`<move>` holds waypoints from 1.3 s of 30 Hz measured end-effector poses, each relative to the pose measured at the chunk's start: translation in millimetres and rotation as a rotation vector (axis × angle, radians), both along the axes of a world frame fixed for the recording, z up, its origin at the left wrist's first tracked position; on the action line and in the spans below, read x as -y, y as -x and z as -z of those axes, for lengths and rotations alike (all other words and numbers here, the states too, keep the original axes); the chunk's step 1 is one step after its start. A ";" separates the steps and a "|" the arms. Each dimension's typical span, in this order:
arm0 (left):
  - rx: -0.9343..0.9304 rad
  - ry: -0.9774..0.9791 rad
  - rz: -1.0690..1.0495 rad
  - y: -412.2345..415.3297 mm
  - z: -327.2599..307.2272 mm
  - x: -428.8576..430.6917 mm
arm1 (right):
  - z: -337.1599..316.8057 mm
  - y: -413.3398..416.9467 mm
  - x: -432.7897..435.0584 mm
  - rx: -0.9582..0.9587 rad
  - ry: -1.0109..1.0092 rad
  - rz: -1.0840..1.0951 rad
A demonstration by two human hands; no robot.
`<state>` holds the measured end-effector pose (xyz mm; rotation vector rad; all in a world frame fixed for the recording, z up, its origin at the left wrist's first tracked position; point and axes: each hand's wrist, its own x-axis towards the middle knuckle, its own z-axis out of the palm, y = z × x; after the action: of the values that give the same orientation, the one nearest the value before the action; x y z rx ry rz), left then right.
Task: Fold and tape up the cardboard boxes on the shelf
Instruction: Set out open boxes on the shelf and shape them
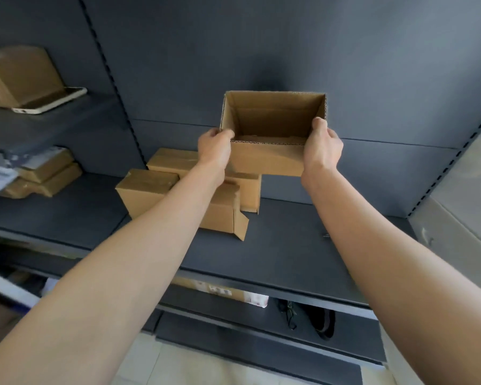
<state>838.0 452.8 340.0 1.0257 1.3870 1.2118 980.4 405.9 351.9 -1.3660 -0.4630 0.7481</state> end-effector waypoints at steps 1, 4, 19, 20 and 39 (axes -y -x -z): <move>0.015 -0.009 -0.031 13.1 -4.0 0.5 | -2.3 11.8 -2.3 -0.001 -0.001 -0.045; 0.056 -0.024 -0.126 55.6 -11.1 0.7 | -5.8 51.0 -12.2 -0.015 -0.010 -0.190; 0.057 0.026 -0.347 280.9 0.5 -2.7 | 12.7 272.2 -47.8 -0.087 0.085 -0.446; 0.052 0.033 -0.338 289.1 2.8 -2.8 | 14.8 280.6 -47.5 -0.086 0.092 -0.443; 0.030 0.037 0.222 165.4 22.8 17.2 | 22.3 172.4 43.1 -0.015 0.093 0.146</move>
<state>672.6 435.5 317.2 1.0998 1.2326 1.0298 808.0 362.8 329.6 -1.4638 -0.3159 0.6656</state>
